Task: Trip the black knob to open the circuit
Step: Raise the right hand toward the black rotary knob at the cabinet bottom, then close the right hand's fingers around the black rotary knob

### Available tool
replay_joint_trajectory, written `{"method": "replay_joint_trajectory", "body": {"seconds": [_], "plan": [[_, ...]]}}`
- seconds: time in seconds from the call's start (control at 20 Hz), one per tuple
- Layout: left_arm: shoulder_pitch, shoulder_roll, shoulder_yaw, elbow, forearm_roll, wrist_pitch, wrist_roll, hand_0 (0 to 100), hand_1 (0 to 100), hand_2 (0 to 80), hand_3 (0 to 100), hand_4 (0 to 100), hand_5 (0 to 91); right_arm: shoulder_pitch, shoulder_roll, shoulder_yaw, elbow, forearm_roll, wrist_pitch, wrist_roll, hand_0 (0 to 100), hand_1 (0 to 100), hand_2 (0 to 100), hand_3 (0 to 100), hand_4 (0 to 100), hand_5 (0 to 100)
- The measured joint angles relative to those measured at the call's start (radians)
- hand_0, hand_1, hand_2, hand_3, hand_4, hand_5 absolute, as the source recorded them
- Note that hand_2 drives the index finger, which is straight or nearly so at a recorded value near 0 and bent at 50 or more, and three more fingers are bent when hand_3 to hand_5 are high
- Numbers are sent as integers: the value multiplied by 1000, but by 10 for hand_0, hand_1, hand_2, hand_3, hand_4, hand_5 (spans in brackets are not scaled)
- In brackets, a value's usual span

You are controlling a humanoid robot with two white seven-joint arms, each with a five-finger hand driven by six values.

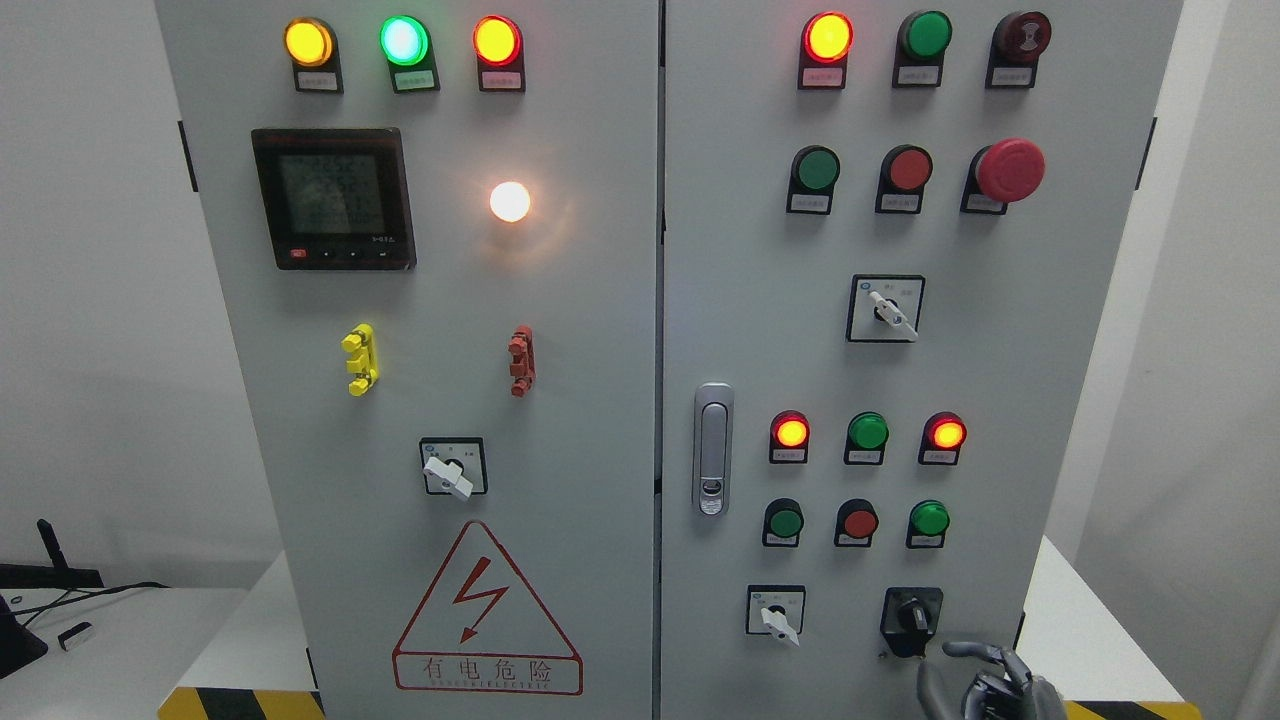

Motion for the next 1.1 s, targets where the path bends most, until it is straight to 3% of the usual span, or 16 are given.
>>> {"method": "replay_joint_trajectory", "body": {"seconds": [1.1], "plan": [[0,0,0,0,0,0,0,120,389,0,0,0,0,-19,0,9,19,7,8,0,362,722,435,955,1000,1000]]}}
